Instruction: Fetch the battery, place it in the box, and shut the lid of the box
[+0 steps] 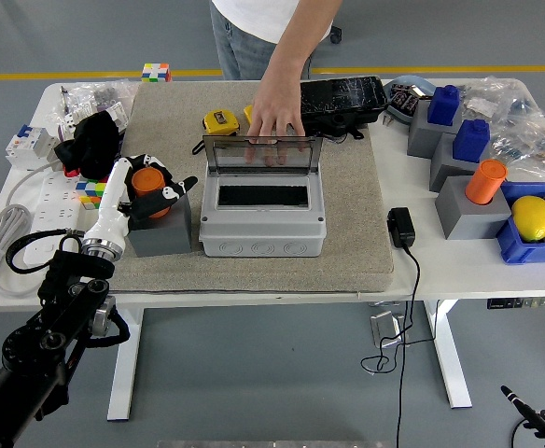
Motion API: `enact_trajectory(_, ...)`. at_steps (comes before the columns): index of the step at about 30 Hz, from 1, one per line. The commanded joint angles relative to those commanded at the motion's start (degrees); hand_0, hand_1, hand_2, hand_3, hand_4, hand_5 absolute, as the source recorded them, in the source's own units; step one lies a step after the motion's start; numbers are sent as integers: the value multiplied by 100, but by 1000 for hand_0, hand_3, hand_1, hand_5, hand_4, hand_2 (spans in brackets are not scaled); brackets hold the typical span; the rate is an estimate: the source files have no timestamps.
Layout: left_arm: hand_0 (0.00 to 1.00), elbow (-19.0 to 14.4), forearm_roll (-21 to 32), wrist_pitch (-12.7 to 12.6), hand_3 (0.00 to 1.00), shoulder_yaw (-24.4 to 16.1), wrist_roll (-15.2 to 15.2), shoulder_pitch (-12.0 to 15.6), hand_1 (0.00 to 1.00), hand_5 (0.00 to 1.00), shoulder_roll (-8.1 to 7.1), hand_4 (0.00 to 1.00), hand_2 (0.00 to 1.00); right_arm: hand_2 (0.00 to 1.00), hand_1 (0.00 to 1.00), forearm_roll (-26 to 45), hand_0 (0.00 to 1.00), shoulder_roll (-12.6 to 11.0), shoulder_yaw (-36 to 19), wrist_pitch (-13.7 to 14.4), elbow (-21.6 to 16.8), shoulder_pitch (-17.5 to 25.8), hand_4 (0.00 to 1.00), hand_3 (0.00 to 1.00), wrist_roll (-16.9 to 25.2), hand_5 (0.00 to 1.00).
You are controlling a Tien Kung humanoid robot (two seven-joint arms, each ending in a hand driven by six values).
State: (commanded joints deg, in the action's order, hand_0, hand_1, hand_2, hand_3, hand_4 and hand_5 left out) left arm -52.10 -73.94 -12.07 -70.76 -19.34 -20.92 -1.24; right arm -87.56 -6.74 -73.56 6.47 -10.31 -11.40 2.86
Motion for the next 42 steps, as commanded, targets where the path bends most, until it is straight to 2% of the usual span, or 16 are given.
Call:
enact_trajectory(2,117,5,14,-38,134,7,-20,3,120,148,5,994,141,811,881,-15,905,1,-17,0,0,2,998,870,-3,998)
enact_trajectory(3,73,8,17,-56,85,8,-28,4,64,97,8,935,91,811,881,-15,905,0,-17,0,0,3,998,870,-2,998)
enact_trajectory(8,73,12,-9,-124,85,15,-33,7,64,97,11,935,91,811,881,-7,905,-6,-23,2,0,0,998,870,1,998)
enact_trajectory(9,46,10,-16,-140,51,13,-37,7,23,15,12,807,56,812,882,-8,905,-5,-25,3,0,0,998,870,1,998)
enact_trajectory(29,9,-76,59,-369,13,38,-128,-38,2,2,-4,747,13,812,883,-14,905,2,-53,3,0,-6,998,870,-3,998)
enact_trajectory(31,9,-97,147,-354,13,104,-163,-55,2,2,-40,747,13,812,883,-15,905,3,-56,3,0,-7,998,870,-3,998)
enact_trajectory(37,2,-382,70,-540,7,298,-167,-150,2,2,-240,753,7,812,883,-42,905,-5,-83,0,0,-10,998,870,-10,998)
enact_trajectory(42,2,-749,-597,-723,6,433,54,-170,2,2,-453,733,6,812,883,-43,906,1,-95,1,0,-9,998,870,-12,998)
